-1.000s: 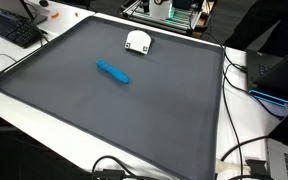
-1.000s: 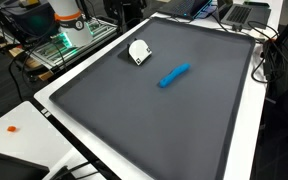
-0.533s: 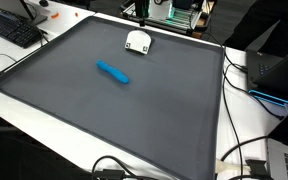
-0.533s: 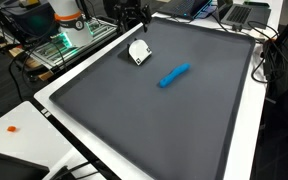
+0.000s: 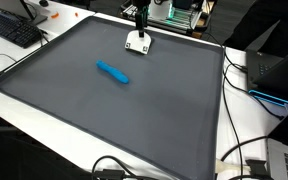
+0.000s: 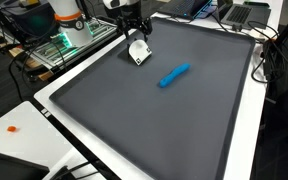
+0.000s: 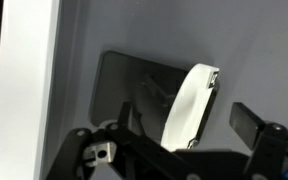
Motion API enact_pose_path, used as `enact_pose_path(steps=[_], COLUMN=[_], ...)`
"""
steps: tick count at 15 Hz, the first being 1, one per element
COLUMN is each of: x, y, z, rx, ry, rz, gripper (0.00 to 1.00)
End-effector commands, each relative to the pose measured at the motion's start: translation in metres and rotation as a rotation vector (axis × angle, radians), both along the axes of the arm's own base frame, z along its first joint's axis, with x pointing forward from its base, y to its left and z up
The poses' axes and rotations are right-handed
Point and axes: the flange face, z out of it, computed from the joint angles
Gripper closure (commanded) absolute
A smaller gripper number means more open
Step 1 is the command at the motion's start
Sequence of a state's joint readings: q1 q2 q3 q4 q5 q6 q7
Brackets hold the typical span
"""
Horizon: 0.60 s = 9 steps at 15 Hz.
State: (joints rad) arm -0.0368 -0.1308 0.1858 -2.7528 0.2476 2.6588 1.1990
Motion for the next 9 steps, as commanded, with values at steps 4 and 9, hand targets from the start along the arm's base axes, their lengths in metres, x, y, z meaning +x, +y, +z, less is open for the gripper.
enact_pose_path(steps=[4,9], x=[0.008,0.016], y=[0.003,0.001], z=[-0.014,-0.016], rx=[-0.049,-0.065], ry=[-0.053,-0.09], rz=[-0.002,-0.035], gripper=[0.0,0.0])
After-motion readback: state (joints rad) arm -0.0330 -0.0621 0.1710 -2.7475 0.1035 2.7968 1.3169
